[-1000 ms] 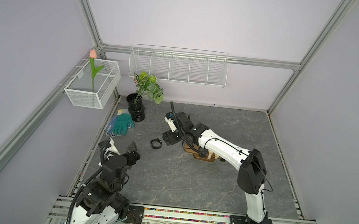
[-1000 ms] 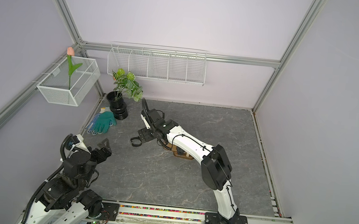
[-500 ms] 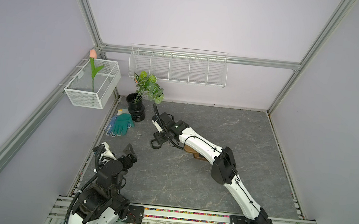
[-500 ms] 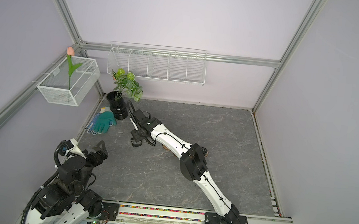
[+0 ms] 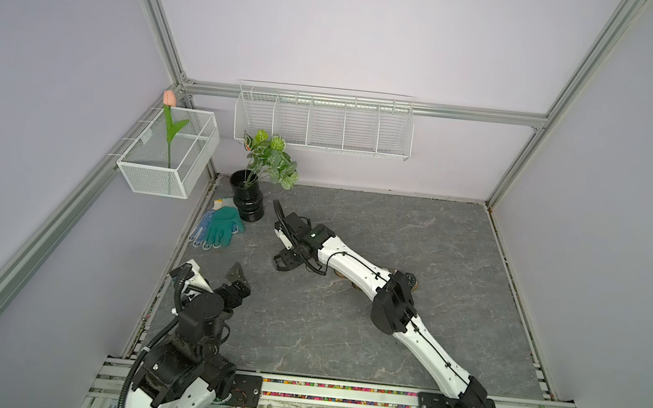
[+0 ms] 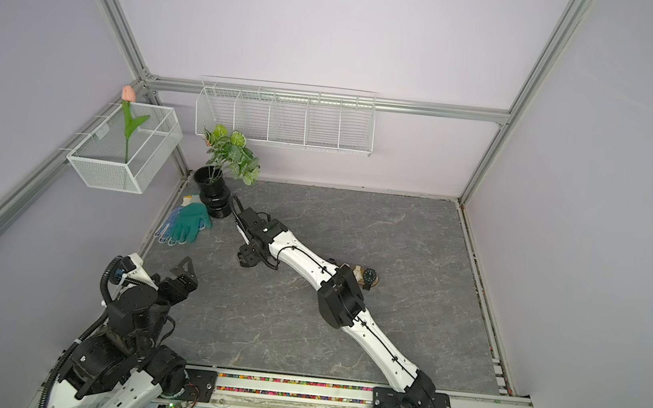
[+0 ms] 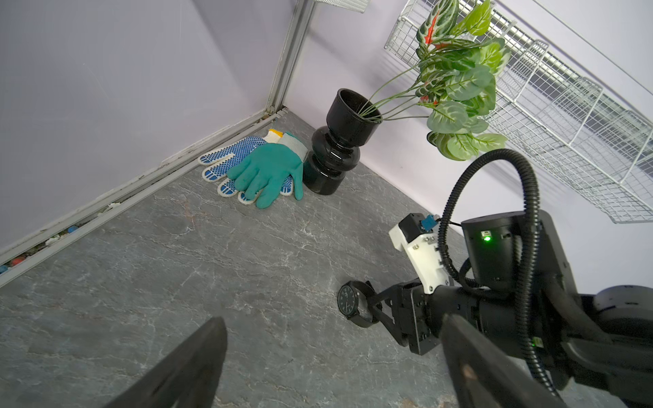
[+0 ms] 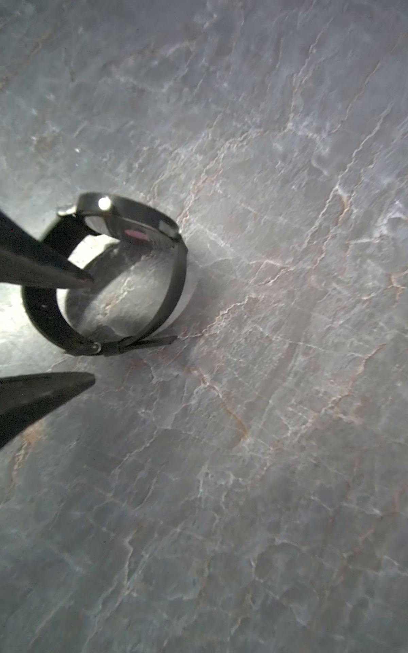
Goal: Place watch on stand
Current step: Pick up the watch at the center of the board.
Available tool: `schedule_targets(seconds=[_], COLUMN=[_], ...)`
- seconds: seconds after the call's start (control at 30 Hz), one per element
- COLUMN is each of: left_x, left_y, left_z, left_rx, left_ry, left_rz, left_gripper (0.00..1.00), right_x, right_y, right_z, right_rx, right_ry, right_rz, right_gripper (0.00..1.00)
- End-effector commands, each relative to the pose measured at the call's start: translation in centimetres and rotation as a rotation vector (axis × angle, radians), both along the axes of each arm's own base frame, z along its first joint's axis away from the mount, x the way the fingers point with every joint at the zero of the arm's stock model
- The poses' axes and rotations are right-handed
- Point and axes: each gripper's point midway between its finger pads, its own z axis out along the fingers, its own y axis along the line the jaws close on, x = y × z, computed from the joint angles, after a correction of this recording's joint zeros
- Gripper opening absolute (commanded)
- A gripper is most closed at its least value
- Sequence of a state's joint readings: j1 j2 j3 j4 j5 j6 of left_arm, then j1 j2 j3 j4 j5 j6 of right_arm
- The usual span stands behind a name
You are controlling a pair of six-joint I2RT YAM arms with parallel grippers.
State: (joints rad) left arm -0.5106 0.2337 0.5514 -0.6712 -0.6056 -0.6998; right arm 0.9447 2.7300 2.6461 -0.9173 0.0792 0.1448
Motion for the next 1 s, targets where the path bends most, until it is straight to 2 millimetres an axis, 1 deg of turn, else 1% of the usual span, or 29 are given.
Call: schedule_targets(seconds=[0.0, 0.17, 0.27, 0.37, 0.4, 0.5, 0.63, 0.73, 0.77, 0.83, 0.93, 0.97], left_x=[-0.1, 0.0, 0.1, 0.2, 0.2, 0.2, 0.1, -0.1, -0.1, 0.0, 0.6, 0.9], left_y=[0.3, 0.1, 0.1, 0.0, -0.1, -0.2, -0.1, 0.1, 0.1, -0.1, -1.6, -2.3], left_z=[-0.3, -0.3, -0.3, -0.3, -0.3, -0.5, -0.4, -0.3, -0.3, -0.1, 0.4, 0.5], left_rx=[-0.014, -0.018, -0.017, -0.022, -0.021, -0.025, -0.03, -0.038, -0.045, -0.052, -0.06, -0.056], left_ry=[0.0, 0.0, 0.0, 0.002, 0.004, 0.013, 0.012, 0.002, -0.002, -0.005, -0.005, -0.003], left_rz=[0.018, 0.014, 0.013, 0.01, 0.008, 0.004, 0.008, 0.014, 0.016, 0.004, -0.065, -0.098], left_gripper=[0.98, 0.99, 0.99, 1.0, 1.0, 1.0, 1.0, 1.0, 1.0, 1.0, 0.99, 0.99], right_x=[0.1, 0.1, 0.1, 0.2, 0.1, -0.2, -0.8, -1.3, -1.4, -1.7, -2.2, -2.6], right_y=[-0.3, -0.3, -0.4, -0.3, -0.2, 0.1, 0.7, 0.5, 0.2, -0.7, -2.7, -3.8], right_z=[-1.1, -1.4, -1.5, -0.6, -0.1, 1.9, 5.6, 8.4, 9.5, 11.0, 12.8, 12.9], right_rx=[-0.005, -0.009, -0.011, 0.001, 0.007, 0.038, 0.129, 0.192, 0.213, 0.242, 0.296, 0.307], right_ry=[0.034, 0.034, 0.033, 0.028, 0.024, 0.012, 0.006, -0.013, -0.026, -0.045, -0.062, -0.058], right_rz=[0.013, 0.016, 0.014, 0.003, 0.002, 0.002, 0.002, -0.006, -0.008, -0.022, -0.056, -0.069], right_gripper=[0.35, 0.25, 0.15, 0.07, 0.07, 0.07, 0.07, 0.07, 0.07, 0.07, 0.07, 0.07])
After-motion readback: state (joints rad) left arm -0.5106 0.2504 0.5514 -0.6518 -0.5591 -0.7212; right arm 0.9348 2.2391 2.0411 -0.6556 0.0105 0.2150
